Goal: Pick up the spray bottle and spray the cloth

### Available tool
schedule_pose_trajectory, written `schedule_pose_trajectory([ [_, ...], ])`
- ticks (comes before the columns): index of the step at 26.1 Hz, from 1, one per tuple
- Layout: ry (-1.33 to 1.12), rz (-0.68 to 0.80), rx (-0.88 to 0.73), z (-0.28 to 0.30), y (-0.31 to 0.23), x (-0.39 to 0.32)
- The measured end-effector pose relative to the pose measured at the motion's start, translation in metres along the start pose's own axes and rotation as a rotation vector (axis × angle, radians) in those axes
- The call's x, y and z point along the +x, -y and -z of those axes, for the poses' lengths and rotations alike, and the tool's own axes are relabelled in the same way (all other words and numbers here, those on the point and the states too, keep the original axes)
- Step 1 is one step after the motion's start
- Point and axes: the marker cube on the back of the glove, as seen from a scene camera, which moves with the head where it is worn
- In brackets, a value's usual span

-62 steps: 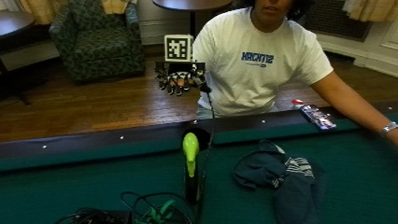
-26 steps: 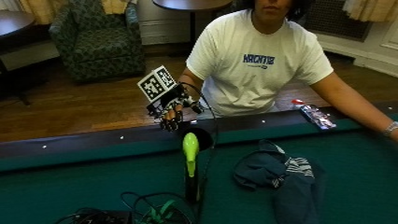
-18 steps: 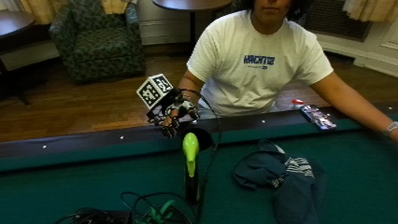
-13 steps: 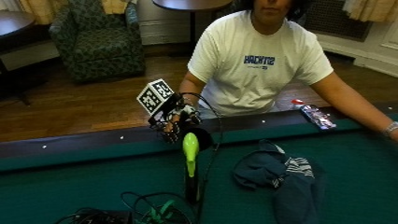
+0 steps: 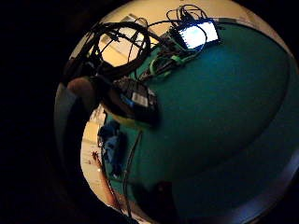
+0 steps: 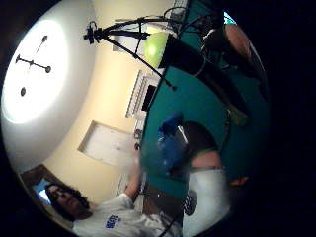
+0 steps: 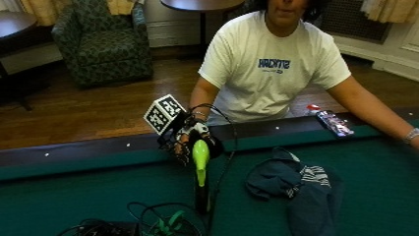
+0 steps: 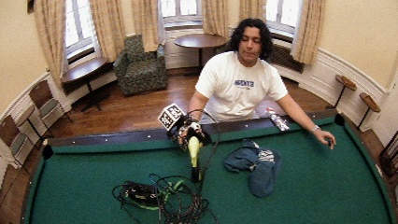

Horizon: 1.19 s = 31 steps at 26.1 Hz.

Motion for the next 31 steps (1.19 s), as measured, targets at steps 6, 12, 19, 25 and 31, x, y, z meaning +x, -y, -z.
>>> schedule_pose_trajectory([
  [6, -0.001, -0.017, 0.039, -0.003, 0.006, 0.001],
  [12, -0.012, -0.016, 0.129, 0.007, 0.005, 0.002],
  [19, 0.004, 0.004, 0.143, 0.013, 0.004, -0.003],
  [25, 0.039, -0.004, 0.111, 0.01, 0.004, -0.002],
  [31, 0.047, -0.019, 0.009, -0.003, 0.008, -0.002],
])
